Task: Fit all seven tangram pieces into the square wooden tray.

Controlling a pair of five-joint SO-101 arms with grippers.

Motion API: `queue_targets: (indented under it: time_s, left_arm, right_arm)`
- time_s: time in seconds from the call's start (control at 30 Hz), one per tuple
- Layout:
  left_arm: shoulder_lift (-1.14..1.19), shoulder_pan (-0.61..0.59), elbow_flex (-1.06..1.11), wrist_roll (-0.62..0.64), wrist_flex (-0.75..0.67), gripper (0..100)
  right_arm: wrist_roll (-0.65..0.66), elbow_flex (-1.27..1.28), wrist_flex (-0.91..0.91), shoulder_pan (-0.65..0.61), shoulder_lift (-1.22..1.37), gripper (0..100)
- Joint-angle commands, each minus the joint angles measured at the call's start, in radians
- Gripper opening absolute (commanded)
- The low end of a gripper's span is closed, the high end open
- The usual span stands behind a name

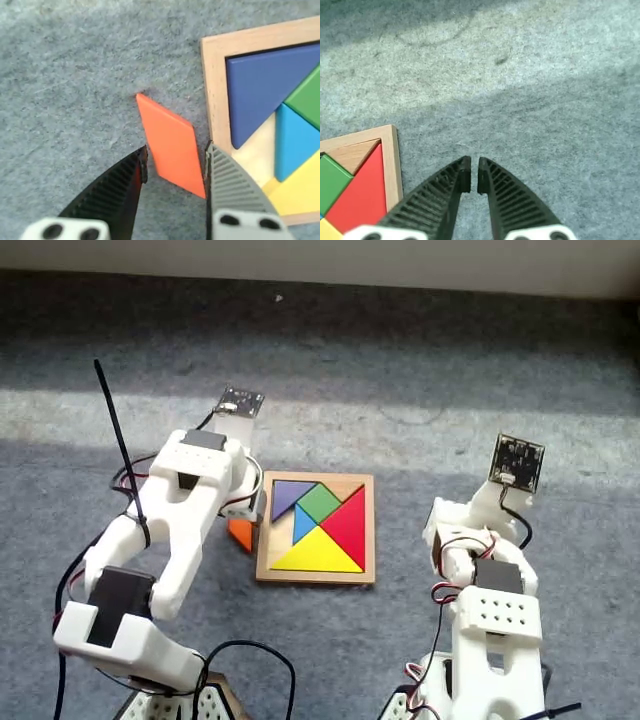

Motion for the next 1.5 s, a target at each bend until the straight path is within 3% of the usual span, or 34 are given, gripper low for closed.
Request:
queue_targets:
  time_s: [0.0,0.23,0.47,0.73,0.9,1.2,1.47]
  left_arm:
    - [-0.025,0.016,-0.004,0.009,-0.009,22]
    - [0.097,0.012,-0.111,0.014,0.058,22]
    - [0.197,0.016,-0.213,0.011,0.106,8]
    - [0.196,0.018,-0.211,0.009,0.106,8]
    - [0.096,0.021,-0.159,0.009,0.098,0]
    - [-0.186,0.102,0.094,0.009,-0.02,1]
    - [-0.245,0.197,0.148,0.009,-0.11,2]
  right_arm:
    - [0.012,-0.005,-0.022,-0.005,-0.022,3.9]
    - [0.012,-0.005,-0.022,-0.005,-0.022,3.9]
    - [0.012,-0.005,-0.022,-0.005,-0.024,3.9]
    - [0.012,-0.005,-0.022,-0.005,-0.024,3.9]
    - [0.012,-0.005,-0.025,-0.004,-0.024,3.9]
    - [0.012,-0.005,-0.027,-0.004,-0.024,3.9]
    - [0.012,-0.005,-0.027,-0.004,-0.024,3.9]
